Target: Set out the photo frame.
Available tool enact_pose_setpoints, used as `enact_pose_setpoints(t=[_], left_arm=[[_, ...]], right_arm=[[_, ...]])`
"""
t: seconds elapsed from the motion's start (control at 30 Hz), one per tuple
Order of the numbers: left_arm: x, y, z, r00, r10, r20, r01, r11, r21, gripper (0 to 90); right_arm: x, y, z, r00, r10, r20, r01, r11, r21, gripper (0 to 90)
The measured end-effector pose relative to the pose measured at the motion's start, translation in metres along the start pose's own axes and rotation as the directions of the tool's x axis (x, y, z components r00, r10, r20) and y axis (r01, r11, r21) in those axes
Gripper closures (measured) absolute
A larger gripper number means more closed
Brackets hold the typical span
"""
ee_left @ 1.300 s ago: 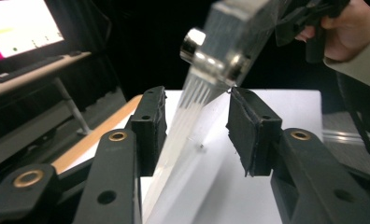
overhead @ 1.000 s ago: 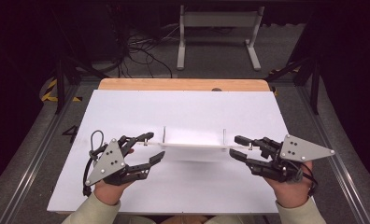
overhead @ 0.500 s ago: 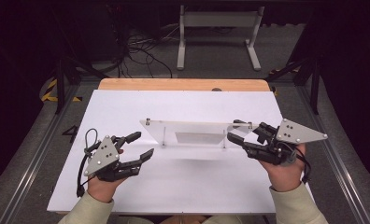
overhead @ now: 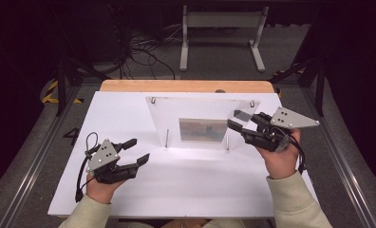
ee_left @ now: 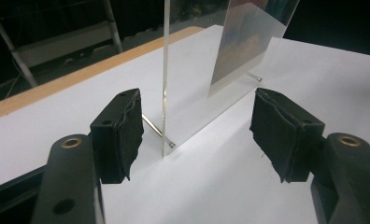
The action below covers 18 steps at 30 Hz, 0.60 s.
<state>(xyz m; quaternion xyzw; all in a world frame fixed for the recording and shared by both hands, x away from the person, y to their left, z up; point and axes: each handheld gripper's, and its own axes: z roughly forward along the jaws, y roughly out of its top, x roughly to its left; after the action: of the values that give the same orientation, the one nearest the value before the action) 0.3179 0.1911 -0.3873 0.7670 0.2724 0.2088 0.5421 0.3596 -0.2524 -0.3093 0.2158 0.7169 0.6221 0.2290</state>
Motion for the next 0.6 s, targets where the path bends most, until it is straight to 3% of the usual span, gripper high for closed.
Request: enact_pose_setpoints(t=[0.2, 0.33, 0.5, 0.6], left_arm=[[0.006, -0.010, 0.000, 0.9998, -0.018, -0.003, 0.018, 0.9993, 0.032, 34.1], [0.012, -0.014, 0.002, 0.9977, -0.065, 0.018, 0.064, 0.9973, 0.035, 34.0], [0.014, -0.016, 0.004, 0.9977, -0.065, 0.021, 0.064, 0.9970, 0.044, 33.9], [0.016, -0.017, 0.005, 0.9954, -0.088, 0.038, 0.086, 0.9953, 0.044, 33.8]], right_arm=[[-0.010, 0.000, 0.009, 0.9997, -0.004, 0.024, 0.004, 0.9998, 0.018, 55.8], [-0.016, 0.003, 0.016, 0.9991, -0.016, 0.041, 0.014, 0.9990, 0.042, 55.7], [-0.026, 0.006, 0.025, 0.9983, -0.009, 0.057, 0.006, 0.9979, 0.064, 55.6], [-0.033, 0.007, 0.029, 0.9979, -0.005, 0.064, 0.000, 0.9971, 0.076, 55.5]])
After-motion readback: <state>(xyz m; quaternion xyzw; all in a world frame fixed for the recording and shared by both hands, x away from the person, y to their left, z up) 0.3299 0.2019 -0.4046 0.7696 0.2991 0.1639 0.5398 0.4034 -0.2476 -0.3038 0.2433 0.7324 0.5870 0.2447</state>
